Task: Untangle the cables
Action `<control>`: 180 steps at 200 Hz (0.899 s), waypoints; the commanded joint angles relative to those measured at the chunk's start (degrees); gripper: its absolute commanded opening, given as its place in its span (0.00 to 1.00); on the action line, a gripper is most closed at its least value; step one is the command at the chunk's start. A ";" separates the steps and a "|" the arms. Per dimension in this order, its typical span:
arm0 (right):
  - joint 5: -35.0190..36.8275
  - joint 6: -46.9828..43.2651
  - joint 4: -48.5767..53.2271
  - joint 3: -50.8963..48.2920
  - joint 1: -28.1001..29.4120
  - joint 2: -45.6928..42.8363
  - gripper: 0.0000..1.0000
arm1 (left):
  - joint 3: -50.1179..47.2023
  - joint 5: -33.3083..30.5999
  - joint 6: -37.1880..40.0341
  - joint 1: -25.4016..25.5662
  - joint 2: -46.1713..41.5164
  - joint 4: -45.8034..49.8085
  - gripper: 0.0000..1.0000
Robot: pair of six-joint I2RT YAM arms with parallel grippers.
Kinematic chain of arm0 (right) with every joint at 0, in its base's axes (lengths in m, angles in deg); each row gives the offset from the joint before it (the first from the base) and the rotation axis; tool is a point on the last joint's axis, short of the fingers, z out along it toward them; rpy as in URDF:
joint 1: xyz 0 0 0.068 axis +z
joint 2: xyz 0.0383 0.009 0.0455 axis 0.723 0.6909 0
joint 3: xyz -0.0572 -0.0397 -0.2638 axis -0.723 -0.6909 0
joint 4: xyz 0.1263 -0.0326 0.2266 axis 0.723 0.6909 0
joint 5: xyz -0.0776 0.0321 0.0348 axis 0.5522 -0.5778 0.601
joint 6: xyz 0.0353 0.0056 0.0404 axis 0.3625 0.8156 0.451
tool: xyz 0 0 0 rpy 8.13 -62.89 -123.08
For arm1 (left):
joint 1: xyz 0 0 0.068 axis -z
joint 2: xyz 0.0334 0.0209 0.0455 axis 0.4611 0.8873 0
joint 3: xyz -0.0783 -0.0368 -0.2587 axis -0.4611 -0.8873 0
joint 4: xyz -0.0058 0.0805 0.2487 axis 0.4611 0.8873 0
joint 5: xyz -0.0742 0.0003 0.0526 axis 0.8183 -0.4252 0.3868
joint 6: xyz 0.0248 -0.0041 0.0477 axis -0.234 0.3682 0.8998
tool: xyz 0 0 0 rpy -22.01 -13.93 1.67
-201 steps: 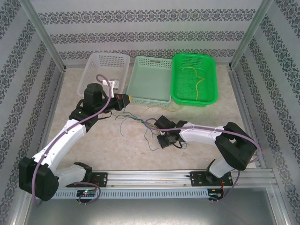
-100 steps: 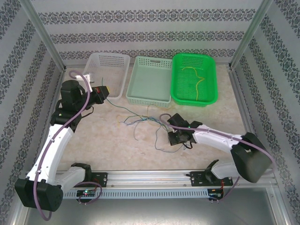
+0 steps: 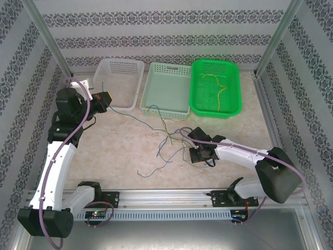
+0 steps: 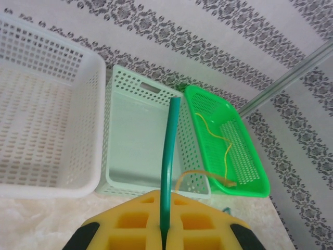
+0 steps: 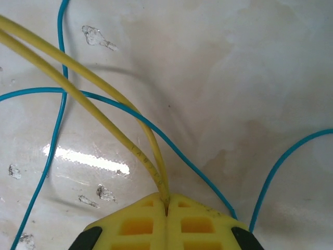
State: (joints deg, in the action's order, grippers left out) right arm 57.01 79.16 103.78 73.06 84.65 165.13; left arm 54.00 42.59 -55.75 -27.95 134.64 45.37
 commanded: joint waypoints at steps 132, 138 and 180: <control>7.77 1.91 4.87 2.80 -0.25 3.27 0.00 | 14.60 -9.17 13.30 -8.45 -3.35 11.71 0.00; 7.80 1.89 4.88 2.88 -0.21 3.38 0.00 | 15.46 -9.48 13.66 -8.64 -3.28 11.81 0.00; 7.44 1.14 4.51 3.90 0.72 5.52 0.00 | 21.05 -12.55 15.45 -9.00 -2.05 11.80 0.00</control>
State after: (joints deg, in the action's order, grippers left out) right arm 62.69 80.19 106.73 75.57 84.69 168.62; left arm 71.61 33.13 -43.13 -36.13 132.26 56.60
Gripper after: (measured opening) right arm 0.064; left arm 0.057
